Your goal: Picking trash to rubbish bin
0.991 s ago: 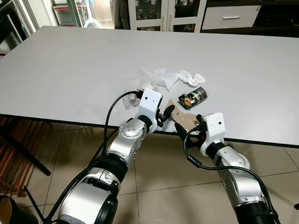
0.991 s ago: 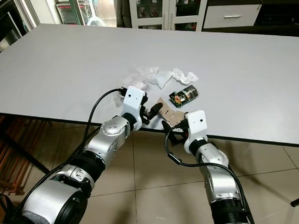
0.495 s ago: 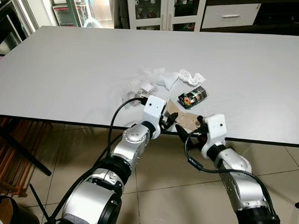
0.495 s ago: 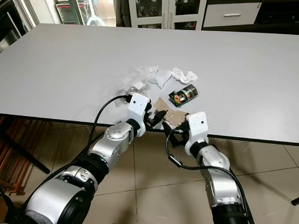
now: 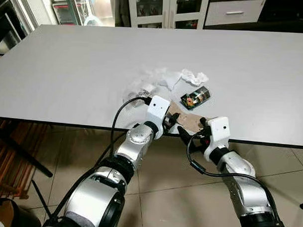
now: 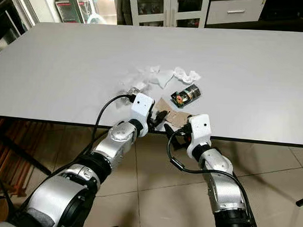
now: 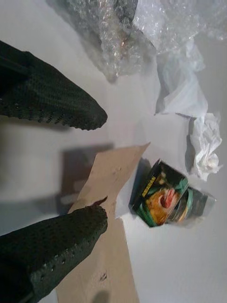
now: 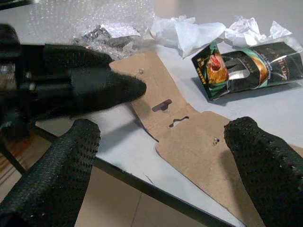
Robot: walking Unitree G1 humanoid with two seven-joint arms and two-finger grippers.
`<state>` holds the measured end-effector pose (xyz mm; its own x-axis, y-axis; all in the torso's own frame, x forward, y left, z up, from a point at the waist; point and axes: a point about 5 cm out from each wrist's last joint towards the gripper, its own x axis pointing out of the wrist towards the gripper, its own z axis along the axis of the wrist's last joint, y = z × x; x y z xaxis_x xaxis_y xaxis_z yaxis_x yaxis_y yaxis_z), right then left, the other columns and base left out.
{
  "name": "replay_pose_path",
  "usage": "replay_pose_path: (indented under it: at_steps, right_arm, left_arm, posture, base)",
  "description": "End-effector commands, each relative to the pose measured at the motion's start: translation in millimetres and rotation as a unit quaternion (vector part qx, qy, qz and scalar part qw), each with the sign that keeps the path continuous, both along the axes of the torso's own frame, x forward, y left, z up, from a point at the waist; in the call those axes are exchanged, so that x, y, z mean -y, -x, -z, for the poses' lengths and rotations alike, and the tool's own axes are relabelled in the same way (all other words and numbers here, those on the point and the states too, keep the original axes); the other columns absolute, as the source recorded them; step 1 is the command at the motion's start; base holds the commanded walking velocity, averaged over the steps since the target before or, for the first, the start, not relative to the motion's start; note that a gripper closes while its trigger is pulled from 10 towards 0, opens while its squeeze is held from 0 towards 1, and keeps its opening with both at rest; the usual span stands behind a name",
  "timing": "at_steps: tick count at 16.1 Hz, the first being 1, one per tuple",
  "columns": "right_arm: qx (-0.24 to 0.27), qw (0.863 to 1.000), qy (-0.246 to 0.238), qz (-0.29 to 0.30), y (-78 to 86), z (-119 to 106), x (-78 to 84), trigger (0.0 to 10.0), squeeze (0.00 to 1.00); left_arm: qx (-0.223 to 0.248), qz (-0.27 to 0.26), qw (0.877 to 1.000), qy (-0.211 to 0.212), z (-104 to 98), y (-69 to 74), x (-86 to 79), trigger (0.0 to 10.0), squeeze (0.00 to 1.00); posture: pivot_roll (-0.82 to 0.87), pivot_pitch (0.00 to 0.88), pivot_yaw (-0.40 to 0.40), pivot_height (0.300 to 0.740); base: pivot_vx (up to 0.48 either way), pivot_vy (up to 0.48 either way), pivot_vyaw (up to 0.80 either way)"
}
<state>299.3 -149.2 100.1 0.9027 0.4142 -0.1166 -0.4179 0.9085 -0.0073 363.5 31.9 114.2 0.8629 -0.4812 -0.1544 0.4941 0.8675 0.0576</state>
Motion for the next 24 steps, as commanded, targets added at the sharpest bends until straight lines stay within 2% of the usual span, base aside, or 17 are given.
replay_pose_path:
  at_steps: [1, 10, 11, 13, 24]
  right_arm:
    - [0.000, 1.000, -0.003, -0.001, 2.0, -1.4, -2.0, 10.0, 0.00]
    - [-0.003, 1.000, -0.005, 0.004, 4.7, -1.5, -1.1, 10.0, 0.00]
    - [-0.002, 1.000, -0.001, 0.004, 5.5, -1.6, -1.3, 10.0, 0.00]
    - [-0.002, 1.000, -0.003, 0.006, 6.1, -2.4, -0.7, 10.0, 0.00]
    - [-0.005, 1.000, -0.004, 0.011, 8.6, -1.2, 0.7, 10.0, 0.00]
  left_arm:
    - [0.010, -0.013, 1.000, 0.001, -5.4, -3.0, 0.9, 10.0, 0.00]
    - [0.007, -0.017, 1.000, 0.009, -4.1, -2.2, 3.5, 10.0, 0.00]
    - [0.006, -0.016, 1.000, 0.009, -2.8, -1.4, 4.0, 7.5, 0.00]
    - [0.005, -0.014, 1.000, 0.013, -2.5, -0.8, 5.5, 0.0, 0.00]
    - [0.003, -0.015, 1.000, 0.018, -0.2, 0.5, 4.9, 0.0, 0.00]
  posture:
    - [-0.20, 0.096, 0.113, 0.740]
    - [-0.21, 0.108, 0.114, 0.740]
    - [-0.21, 0.108, 0.116, 0.740]
    - [-0.22, 0.111, 0.117, 0.740]
    - [-0.22, 0.116, 0.121, 0.740]
  base:
    - [0.000, 0.000, 0.00]
    - [0.000, 0.000, 0.00]
    - [0.000, 0.000, 0.00]
    - [0.000, 0.000, 0.00]
    - [0.000, 0.000, 0.00]
